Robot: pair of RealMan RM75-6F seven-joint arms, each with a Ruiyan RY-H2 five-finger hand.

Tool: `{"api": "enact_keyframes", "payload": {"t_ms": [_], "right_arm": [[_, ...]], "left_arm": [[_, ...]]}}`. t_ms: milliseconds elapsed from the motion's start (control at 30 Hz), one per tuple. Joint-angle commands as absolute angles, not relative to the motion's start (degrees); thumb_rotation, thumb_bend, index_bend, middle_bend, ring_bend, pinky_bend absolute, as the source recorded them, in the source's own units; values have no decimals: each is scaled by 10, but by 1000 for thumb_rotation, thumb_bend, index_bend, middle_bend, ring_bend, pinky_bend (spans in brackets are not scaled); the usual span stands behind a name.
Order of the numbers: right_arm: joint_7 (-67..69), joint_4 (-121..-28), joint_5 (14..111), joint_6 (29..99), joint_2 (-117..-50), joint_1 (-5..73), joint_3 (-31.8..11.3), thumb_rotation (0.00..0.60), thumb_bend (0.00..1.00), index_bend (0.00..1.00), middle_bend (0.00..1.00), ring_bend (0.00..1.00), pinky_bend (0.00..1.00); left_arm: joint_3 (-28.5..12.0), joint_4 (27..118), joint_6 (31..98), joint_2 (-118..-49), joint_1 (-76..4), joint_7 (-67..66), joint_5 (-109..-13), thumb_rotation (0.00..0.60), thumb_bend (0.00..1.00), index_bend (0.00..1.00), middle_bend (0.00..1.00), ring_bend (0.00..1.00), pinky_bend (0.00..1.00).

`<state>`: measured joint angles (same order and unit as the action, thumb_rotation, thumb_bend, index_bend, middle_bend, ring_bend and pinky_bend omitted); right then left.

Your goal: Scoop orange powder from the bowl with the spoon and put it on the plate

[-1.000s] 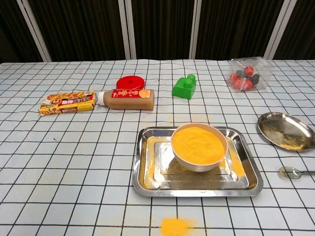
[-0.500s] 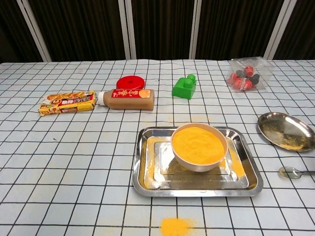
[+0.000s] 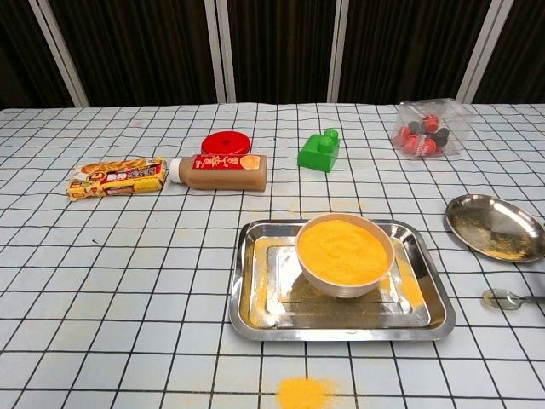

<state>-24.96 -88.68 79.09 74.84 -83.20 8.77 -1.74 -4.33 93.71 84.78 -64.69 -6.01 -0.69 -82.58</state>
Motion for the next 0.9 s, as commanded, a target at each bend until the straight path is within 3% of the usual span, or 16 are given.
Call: {"api": "enact_keyframes", "payload": {"t_ms": [33, 900], "right_arm": [[-256, -873, 784, 747, -841, 89, -21, 600, 389, 511, 173, 0, 0], [-252, -781, 757, 717, -890, 110, -32, 600, 389, 511, 176, 0, 0]], "left_arm": [[-44, 937, 846, -647, -60, -8, -822, 600, 1, 0, 0, 0, 0], [-47, 940, 841, -648, -59, -12, -810, 600, 1, 0, 0, 0, 0]]}}
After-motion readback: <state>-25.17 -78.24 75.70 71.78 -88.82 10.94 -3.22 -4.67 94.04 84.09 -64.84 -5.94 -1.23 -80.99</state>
